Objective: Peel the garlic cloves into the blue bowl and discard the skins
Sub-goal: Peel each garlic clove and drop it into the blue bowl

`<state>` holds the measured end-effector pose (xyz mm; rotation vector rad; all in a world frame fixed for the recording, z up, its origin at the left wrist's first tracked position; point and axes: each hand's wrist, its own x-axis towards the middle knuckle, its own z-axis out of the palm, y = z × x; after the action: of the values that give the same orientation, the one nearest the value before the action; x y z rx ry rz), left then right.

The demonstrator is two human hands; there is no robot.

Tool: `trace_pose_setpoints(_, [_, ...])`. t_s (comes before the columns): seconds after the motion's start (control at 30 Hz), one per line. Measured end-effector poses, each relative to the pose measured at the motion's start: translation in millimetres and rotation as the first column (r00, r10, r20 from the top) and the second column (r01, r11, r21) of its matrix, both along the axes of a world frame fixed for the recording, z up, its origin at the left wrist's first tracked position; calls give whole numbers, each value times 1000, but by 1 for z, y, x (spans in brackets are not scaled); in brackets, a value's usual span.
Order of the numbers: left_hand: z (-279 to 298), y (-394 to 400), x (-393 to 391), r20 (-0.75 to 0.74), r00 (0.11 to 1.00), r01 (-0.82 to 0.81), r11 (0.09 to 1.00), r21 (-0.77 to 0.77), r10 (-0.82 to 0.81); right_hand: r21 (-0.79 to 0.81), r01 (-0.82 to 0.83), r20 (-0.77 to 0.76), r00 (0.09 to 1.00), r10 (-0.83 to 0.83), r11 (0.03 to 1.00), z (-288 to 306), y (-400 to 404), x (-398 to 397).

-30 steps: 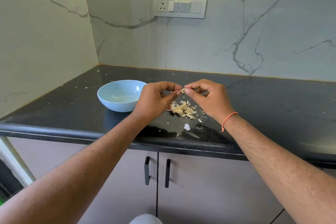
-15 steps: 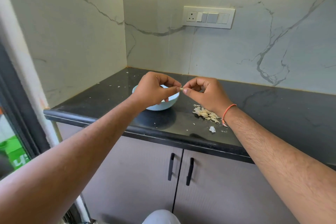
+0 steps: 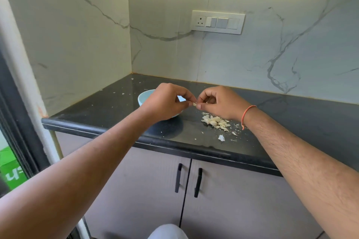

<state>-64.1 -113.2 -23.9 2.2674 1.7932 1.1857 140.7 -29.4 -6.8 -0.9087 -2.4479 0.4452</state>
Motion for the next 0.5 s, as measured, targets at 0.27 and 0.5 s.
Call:
trace_pose_setpoints(0.27, [-3,17,53,-301,944,132,991,-32,-135,55,59,189,979,-69,997,-5,3,56])
trace_pose_setpoints(0.5, [-7,25,68,-232,962,152,988,14,-145,-11,133,81,988,-131,991,-20,9,73])
